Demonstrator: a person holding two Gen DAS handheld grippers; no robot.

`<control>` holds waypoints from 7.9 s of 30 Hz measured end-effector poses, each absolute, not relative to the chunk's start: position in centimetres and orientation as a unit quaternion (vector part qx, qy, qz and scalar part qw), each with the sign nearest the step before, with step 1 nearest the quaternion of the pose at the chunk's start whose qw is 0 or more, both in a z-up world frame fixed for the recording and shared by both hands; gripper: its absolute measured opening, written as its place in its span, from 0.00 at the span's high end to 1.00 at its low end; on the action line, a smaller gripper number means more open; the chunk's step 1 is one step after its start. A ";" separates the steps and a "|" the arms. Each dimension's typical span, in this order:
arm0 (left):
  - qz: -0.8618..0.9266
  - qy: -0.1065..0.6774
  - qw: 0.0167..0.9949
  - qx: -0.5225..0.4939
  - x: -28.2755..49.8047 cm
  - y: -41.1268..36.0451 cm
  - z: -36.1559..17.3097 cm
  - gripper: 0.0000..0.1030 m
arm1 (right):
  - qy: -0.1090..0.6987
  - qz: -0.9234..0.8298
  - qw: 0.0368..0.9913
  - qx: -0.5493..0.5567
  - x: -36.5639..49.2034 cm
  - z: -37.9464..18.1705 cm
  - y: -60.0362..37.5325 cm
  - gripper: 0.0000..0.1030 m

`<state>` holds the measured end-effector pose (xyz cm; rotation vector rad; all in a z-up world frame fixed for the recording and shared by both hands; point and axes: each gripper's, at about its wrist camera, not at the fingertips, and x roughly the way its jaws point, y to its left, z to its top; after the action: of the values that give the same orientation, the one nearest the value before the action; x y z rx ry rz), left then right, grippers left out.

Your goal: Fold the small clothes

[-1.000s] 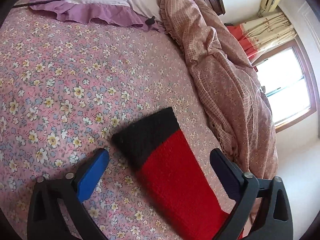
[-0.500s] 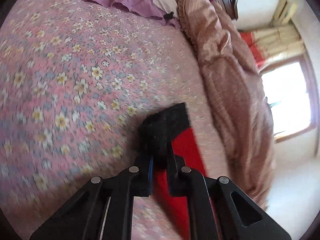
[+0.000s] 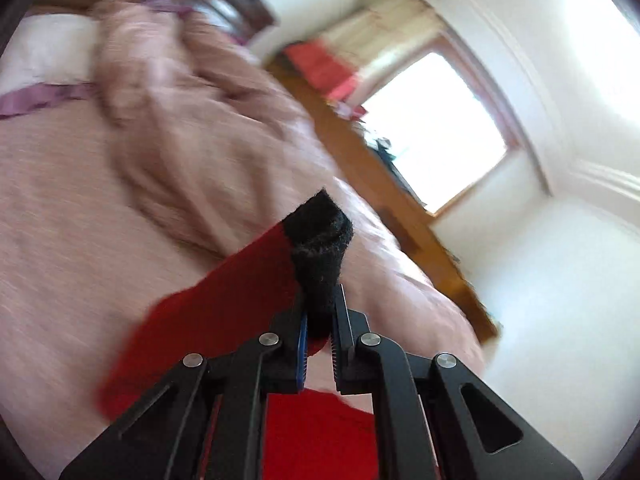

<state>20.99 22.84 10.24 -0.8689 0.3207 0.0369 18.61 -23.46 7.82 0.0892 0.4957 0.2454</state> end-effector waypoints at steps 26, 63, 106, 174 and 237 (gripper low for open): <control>-0.085 0.361 0.889 -0.267 29.6 -11.5 -5.2 0.94 | 0.327 0.002 0.907 0.265 22.2 4.4 -47.6 0.00; 0.010 0.445 0.887 -0.125 22.6 11.6 0.6 0.44 | 0.409 0.203 0.868 0.195 26.9 2.3 -29.9 0.00; -0.022 0.513 0.841 -0.169 24.4 13.9 -4.7 0.80 | 0.445 0.130 0.882 0.082 26.6 -2.1 -27.9 0.95; 0.119 0.403 0.905 -0.064 23.4 9.6 -2.5 0.69 | 0.277 -0.048 0.850 0.445 30.8 -5.6 -72.4 0.30; 0.114 0.447 0.882 -0.099 24.4 12.7 -0.3 0.69 | 0.288 0.324 0.877 0.209 29.2 2.1 -8.3 0.89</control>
<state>24.37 12.65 -0.29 -0.2069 0.9315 0.2377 29.24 -8.26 2.12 0.4351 0.6006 0.6767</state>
